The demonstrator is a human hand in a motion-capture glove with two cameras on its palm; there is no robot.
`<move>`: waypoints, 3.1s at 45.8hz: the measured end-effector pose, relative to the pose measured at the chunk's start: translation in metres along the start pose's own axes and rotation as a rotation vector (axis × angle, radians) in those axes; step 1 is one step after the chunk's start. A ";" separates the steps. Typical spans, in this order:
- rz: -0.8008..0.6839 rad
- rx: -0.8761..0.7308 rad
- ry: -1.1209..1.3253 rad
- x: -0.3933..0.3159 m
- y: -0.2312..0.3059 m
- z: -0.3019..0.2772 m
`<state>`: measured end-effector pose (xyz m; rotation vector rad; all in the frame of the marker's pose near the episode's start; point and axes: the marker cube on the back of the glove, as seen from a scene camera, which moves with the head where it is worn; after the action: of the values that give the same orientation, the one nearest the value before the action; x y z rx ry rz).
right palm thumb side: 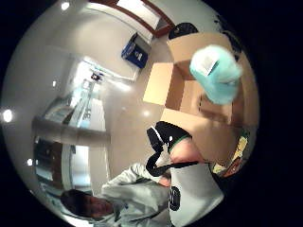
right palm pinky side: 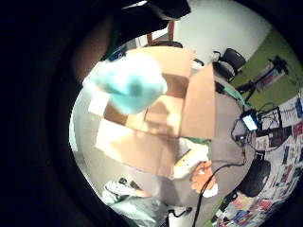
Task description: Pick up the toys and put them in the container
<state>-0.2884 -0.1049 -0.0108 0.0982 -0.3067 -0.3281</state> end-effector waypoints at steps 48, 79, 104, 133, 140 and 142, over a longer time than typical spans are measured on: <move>0.188 -0.232 0.424 0.277 0.291 0.127; 0.078 -0.445 0.198 0.146 0.214 0.000; 0.012 0.069 -0.257 0.001 0.024 0.007; 0.012 0.050 -0.086 0.100 0.104 -0.019; 0.096 -0.087 -0.003 0.194 0.129 -0.002; 0.118 -0.144 0.039 0.218 0.134 0.015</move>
<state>-0.0557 -0.0517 0.0835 -0.0544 -0.2483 -0.2305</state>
